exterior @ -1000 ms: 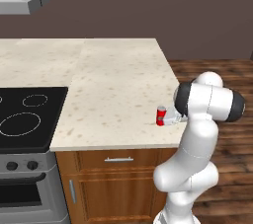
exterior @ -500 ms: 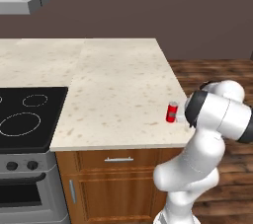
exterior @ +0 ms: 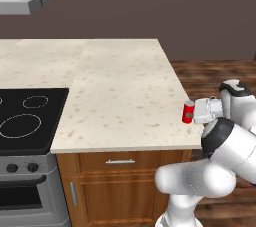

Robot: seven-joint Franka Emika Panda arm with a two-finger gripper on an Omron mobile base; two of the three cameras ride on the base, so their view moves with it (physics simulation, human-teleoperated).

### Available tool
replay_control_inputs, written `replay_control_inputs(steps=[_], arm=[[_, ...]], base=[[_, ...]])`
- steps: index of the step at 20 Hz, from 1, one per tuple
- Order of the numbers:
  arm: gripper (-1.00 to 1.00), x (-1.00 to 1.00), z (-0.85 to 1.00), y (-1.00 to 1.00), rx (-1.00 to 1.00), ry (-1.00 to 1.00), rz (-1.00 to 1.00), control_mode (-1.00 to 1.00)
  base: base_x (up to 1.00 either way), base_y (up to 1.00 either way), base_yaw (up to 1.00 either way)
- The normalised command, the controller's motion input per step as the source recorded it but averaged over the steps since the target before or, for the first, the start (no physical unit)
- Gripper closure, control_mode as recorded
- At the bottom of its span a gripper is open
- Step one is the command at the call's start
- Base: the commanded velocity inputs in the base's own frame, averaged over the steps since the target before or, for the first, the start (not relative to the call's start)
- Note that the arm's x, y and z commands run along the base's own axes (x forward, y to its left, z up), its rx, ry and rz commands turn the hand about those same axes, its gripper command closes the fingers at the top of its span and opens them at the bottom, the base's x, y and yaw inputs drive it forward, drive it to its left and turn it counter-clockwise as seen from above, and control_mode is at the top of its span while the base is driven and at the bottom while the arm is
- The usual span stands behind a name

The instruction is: Pick the can, can from the counter and place them in the open cabinet.

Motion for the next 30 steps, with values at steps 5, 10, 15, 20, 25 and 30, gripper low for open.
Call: replay_control_inputs(steps=[5,10,15,20,25,30], arm=[[1.00,-0.66,0.48,-0.01,-0.02,-0.01,0.00,-1.00],[1.00,-0.63,0.41,0.01,-0.03,-0.17,0.00,-1.00],[1.00,-0.53,0.37,0.09,-0.12,-0.15,0.00,-1.00],[1.00,-0.40,0.43,0.12,-0.11,0.03,-0.08,-1.00],[1.00,-0.25,0.47,0.10,-0.11,0.25,-0.10,-1.00],[1.00,-0.27,0.42,0.01,-0.01,0.29,-0.08,-1.00]], base=[[0.00,0.00,0.00],[0.00,0.00,0.00],[0.00,0.00,0.00],[0.00,0.00,0.00],[0.00,0.00,0.00],[0.00,0.00,0.00]])
